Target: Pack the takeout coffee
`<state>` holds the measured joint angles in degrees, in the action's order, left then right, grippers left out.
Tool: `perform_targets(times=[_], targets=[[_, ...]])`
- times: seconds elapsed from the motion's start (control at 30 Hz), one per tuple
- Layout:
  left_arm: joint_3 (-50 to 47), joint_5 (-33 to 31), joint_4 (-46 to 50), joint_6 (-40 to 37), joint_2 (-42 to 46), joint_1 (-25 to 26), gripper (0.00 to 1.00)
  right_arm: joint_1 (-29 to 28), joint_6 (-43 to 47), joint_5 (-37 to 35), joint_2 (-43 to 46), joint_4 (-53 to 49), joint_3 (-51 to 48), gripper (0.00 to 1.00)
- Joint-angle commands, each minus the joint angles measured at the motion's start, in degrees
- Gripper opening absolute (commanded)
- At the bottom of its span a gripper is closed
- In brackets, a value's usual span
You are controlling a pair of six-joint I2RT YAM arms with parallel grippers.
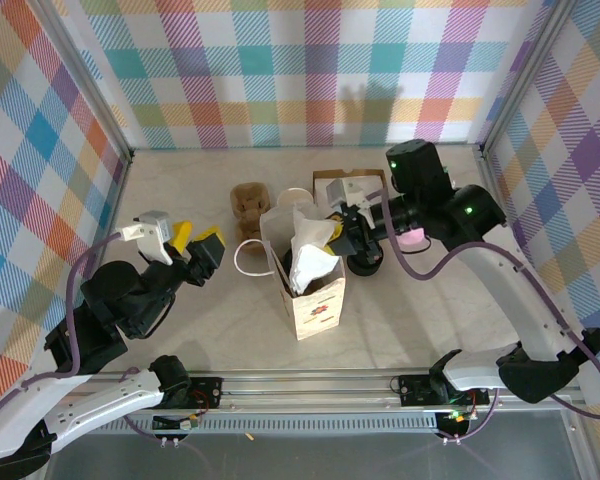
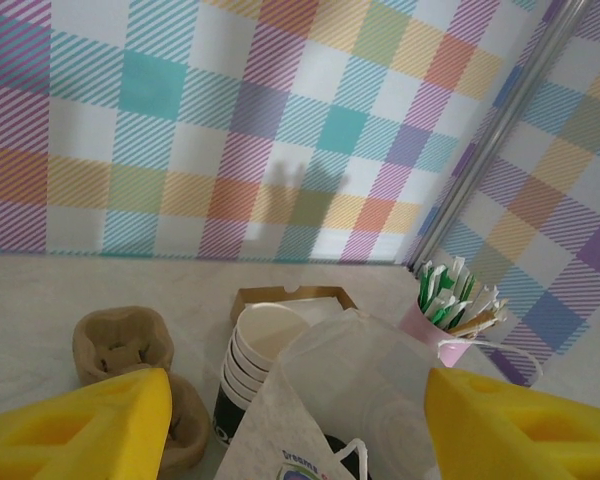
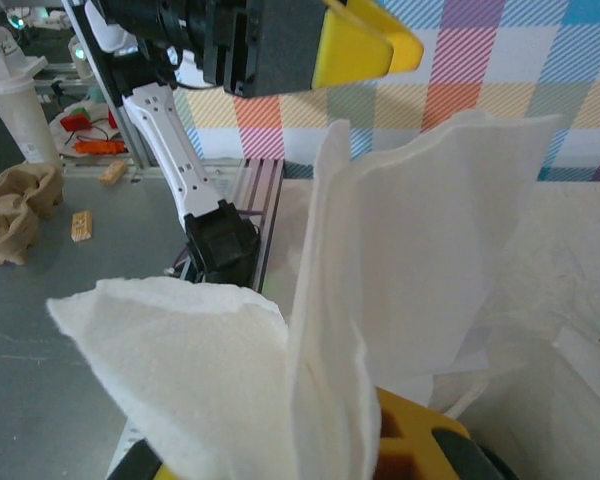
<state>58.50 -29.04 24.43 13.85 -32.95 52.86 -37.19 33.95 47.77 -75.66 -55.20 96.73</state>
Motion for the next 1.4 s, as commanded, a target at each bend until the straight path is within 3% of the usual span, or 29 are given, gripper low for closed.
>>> perform_targets(times=[0.0, 0.43, 1.03, 1.37], targets=[[-0.45, -1.28, -3.12, -1.37, 0.08, 0.31, 0.68, -0.42, 2.34, -0.05, -0.75, -0.89, -1.09, 0.05], [-1.44, -0.86, -4.87, -1.95, -0.30, 0.32, 0.68, -0.47, 2.20, -0.22, -1.81, 0.86, -3.48, 0.03], [0.44, 2.46, -1.59, -3.39, -1.49, 0.31, 0.69, -1.39, 3.57, 1.45, -4.63, -6.81, -4.11, 0.13], [0.39, 2.79, -1.43, -3.84, -1.95, 0.31, 0.70, -2.75, 3.23, -1.95, -7.07, -9.18, -4.24, 0.15]])
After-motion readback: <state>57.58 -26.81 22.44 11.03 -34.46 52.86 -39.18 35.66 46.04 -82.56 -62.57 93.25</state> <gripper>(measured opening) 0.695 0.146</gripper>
